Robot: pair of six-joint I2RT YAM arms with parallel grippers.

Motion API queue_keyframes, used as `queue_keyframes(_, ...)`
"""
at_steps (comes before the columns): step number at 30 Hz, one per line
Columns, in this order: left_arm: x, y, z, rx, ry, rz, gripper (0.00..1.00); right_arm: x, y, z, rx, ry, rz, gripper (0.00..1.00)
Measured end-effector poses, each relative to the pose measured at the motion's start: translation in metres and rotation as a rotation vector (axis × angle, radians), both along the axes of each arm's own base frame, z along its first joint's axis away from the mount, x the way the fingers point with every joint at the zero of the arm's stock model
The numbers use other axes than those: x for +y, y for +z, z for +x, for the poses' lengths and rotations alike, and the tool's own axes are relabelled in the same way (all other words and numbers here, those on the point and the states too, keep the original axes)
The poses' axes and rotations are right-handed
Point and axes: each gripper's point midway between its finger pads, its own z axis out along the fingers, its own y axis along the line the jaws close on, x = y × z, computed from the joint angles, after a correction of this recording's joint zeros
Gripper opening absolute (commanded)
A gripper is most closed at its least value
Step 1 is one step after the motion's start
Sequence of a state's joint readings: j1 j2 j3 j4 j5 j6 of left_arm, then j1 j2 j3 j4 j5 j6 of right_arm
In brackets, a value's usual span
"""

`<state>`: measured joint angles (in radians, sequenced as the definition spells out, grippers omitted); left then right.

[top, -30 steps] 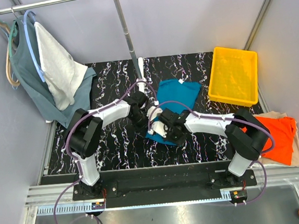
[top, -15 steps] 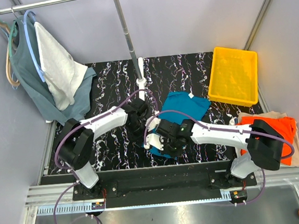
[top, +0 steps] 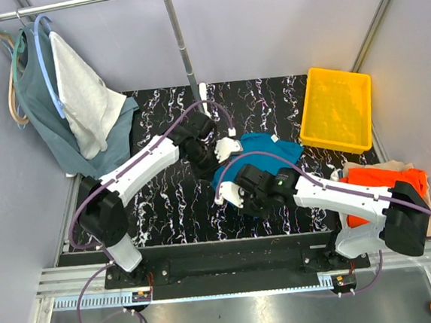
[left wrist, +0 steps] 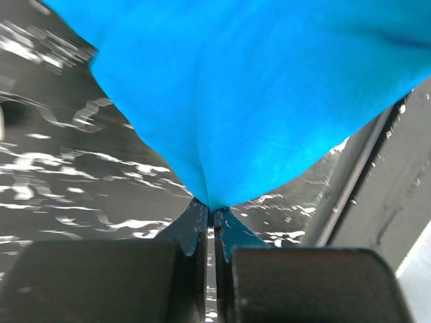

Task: Fold and stack the t-shirts
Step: Fold the tshirt

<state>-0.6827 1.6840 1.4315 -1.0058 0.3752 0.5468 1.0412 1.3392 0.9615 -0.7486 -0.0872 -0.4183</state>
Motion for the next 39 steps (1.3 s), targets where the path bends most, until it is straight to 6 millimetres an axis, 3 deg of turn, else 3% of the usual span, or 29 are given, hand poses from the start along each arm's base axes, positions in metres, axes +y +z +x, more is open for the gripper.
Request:
queue_keyframes(5,-0.014,0.021,0.022,-0.062,-0.010,-0.026,0.00,-0.019,0.007,0.030,-0.033,-0.120,0.010,0.00)
queue_keyframes(14,-0.040,0.019,0.064,-0.101,-0.019,-0.011,0.00,-0.059,0.019,0.085,-0.126,-0.316,-0.001,0.00)
queue_keyframes(21,-0.068,0.023,0.101,-0.156,-0.022,-0.043,0.00,-0.086,0.034,0.119,-0.202,-0.421,-0.013,0.00)
queue_keyframes(29,-0.085,0.030,0.137,-0.227,-0.007,-0.076,0.00,-0.115,0.057,0.153,-0.282,-0.516,-0.007,0.00)
queue_keyframes(34,-0.089,0.024,0.152,-0.257,0.008,-0.081,0.00,-0.131,0.054,0.167,-0.298,-0.549,-0.030,0.00)
queue_keyframes(39,-0.097,-0.001,0.167,-0.264,0.010,-0.073,0.00,-0.148,0.036,0.187,-0.291,-0.574,-0.073,0.00)
